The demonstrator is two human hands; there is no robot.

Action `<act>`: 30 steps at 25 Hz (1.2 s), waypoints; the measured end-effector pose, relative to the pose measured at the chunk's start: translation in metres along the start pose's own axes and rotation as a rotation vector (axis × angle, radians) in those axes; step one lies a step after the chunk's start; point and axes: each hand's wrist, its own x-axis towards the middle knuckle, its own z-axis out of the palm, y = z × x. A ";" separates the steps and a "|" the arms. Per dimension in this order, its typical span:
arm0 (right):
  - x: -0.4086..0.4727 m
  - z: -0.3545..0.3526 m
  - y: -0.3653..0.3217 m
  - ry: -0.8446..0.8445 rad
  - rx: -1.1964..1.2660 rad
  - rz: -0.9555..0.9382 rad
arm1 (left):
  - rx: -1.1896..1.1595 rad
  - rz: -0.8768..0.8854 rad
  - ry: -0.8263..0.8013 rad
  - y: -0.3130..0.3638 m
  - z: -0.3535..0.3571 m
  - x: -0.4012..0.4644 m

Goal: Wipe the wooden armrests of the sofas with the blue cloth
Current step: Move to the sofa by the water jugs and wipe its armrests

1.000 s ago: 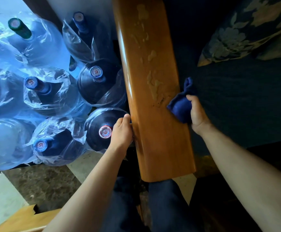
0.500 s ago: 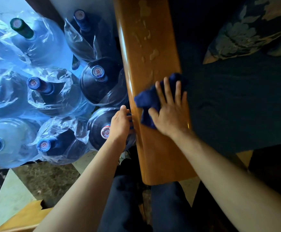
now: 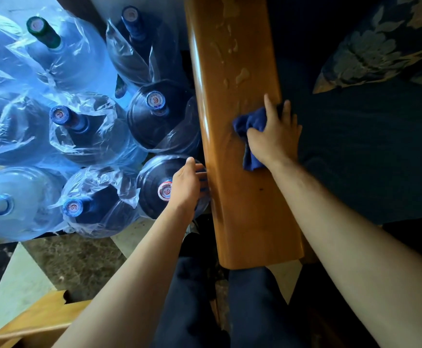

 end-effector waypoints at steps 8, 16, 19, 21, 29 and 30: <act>0.044 -0.015 -0.032 0.223 0.614 0.225 | 0.002 0.009 0.043 0.006 -0.019 0.005; 0.018 0.029 -0.069 0.100 -0.042 -0.260 | -0.059 0.009 -0.011 0.023 -0.010 0.006; -0.048 0.045 -0.031 -0.004 -0.068 -0.545 | -0.052 0.016 -0.007 0.020 -0.009 0.006; -0.068 0.035 0.012 -0.053 -0.126 -0.601 | -0.023 -0.003 -0.032 0.021 -0.006 0.006; -0.056 0.049 -0.040 0.012 -0.149 -0.394 | -0.002 0.012 0.019 0.017 -0.011 0.014; -0.075 0.052 -0.031 -0.019 -0.169 -0.490 | -0.004 0.008 0.025 0.016 -0.015 0.016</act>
